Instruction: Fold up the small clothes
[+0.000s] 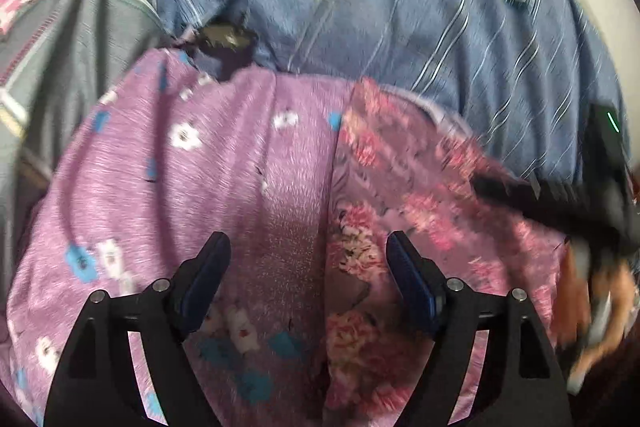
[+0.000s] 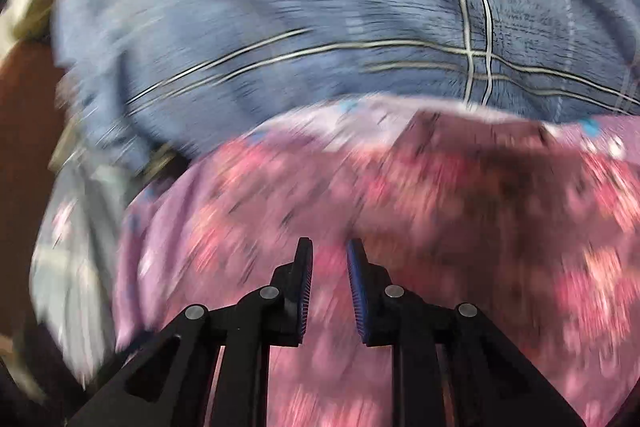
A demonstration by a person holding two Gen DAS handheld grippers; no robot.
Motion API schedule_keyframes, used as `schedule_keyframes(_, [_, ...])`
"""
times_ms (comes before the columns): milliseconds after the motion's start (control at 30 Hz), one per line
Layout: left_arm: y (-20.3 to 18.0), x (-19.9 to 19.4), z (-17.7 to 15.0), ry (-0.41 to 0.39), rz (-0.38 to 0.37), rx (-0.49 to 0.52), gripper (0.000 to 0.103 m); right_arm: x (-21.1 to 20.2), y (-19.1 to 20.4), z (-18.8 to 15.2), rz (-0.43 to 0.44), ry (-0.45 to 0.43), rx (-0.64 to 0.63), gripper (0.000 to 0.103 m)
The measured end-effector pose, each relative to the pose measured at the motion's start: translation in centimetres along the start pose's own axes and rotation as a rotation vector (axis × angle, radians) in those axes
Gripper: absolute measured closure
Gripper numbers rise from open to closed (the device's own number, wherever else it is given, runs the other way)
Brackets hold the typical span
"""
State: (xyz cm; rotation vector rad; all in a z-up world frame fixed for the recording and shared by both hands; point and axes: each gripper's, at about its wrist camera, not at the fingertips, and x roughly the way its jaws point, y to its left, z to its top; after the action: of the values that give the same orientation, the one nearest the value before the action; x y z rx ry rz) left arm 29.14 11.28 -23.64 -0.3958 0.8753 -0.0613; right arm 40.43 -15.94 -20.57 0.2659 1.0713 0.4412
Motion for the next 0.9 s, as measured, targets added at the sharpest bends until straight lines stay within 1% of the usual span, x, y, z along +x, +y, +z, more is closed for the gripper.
schedule_keyframes(67, [-0.3, -1.3, -0.7, -0.012, 0.015, 0.029, 0.022, -3.0, 1.4, -3.6, 0.024, -0.003, -0.066, 0.083])
schedule_keyframes(133, [-1.1, -1.8, -1.9, 0.012, 0.015, 0.078, 0.022, -4.8, 2.3, -7.0, 0.030, 0.000, -0.108, 0.083])
schedule_keyframes(167, [-1.7, -1.8, -2.7, 0.032, 0.027, 0.112, 0.022, -5.2, 2.6, -8.6, 0.032, 0.011, -0.126, 0.083])
schedule_keyframes(200, [-2.6, -1.1, -3.1, 0.047, 0.054, 0.146, 0.022, -5.4, 2.8, -10.1, 0.027, 0.025, -0.141, 0.083])
schedule_keyframes(233, [-3.2, -0.5, -3.5, 0.059, 0.088, 0.184, 0.022, -5.1, 2.9, -11.9, 0.004, 0.050, -0.160, 0.083])
schedule_keyframes(300, [-3.8, 0.7, -4.7, 0.087, 0.161, 0.289, 0.021, -3.7, 2.4, -14.8, -0.081, 0.104, -0.183, 0.089])
schedule_keyframes(333, [-3.7, 1.0, -4.9, 0.090, 0.169, 0.311, 0.020, -3.7, 1.7, -15.8, -0.087, 0.087, -0.181, 0.089])
schedule_keyframes(367, [-3.4, 0.7, -5.1, 0.086, 0.166, 0.313, 0.020, -4.4, 1.3, -16.3, -0.072, 0.052, -0.171, 0.089])
schedule_keyframes(400, [-3.1, 0.4, -5.1, 0.094, 0.158, 0.299, 0.020, -5.1, 0.8, -16.6, -0.069, 0.059, -0.151, 0.089])
schedule_keyframes(433, [-2.7, 0.2, -5.0, 0.099, 0.145, 0.278, 0.021, -6.1, 0.1, -16.9, -0.053, 0.065, -0.116, 0.085])
schedule_keyframes(467, [-2.0, -0.7, -4.9, 0.094, 0.113, 0.225, 0.022, -7.4, -0.6, -17.3, -0.025, 0.052, -0.083, 0.083])
schedule_keyframes(500, [-1.7, -1.5, -4.8, 0.077, 0.096, 0.188, 0.022, -8.6, -1.3, -17.5, -0.011, 0.025, -0.056, 0.082])
schedule_keyframes(533, [-1.6, -2.1, -4.6, 0.055, 0.089, 0.171, 0.022, -10.2, -2.4, -17.9, -0.007, -0.013, -0.030, 0.079])
schedule_keyframes(600, [-2.0, -4.1, -4.3, -0.015, 0.071, 0.175, 0.022, -12.6, -4.3, -18.7, 0.016, -0.062, 0.037, 0.058])
schedule_keyframes(633, [-2.4, -5.0, -4.2, -0.038, 0.066, 0.182, 0.022, -13.9, -5.8, -19.2, 0.039, -0.082, 0.090, 0.056])
schedule_keyframes(667, [-2.6, -5.4, -4.2, -0.043, 0.057, 0.181, 0.022, -14.8, -7.0, -19.4, 0.055, -0.099, 0.138, 0.056])
schedule_keyframes(733, [-3.1, -5.6, -4.5, -0.008, -0.012, 0.146, 0.022, -16.9, -9.6, -20.3, 0.080, -0.138, 0.251, 0.053])
schedule_keyframes(767, [-3.2, -5.5, -4.7, 0.016, -0.049, 0.119, 0.022, -16.8, -10.8, -20.3, 0.085, -0.154, 0.307, 0.049])
schedule_keyframes(800, [-3.2, -5.1, -5.1, 0.049, -0.094, 0.075, 0.022, -17.5, -12.2, -21.1, 0.094, -0.173, 0.369, 0.045])
schedule_keyframes(867, [-3.2, -4.4, -6.0, 0.121, -0.167, -0.011, 0.022, -17.6, -14.7, -22.1, 0.137, -0.196, 0.494, 0.040])
schedule_keyframes(900, [-3.1, -4.0, -6.4, 0.141, -0.191, -0.048, 0.022, -17.3, -16.0, -22.6, 0.162, -0.197, 0.555, 0.040])
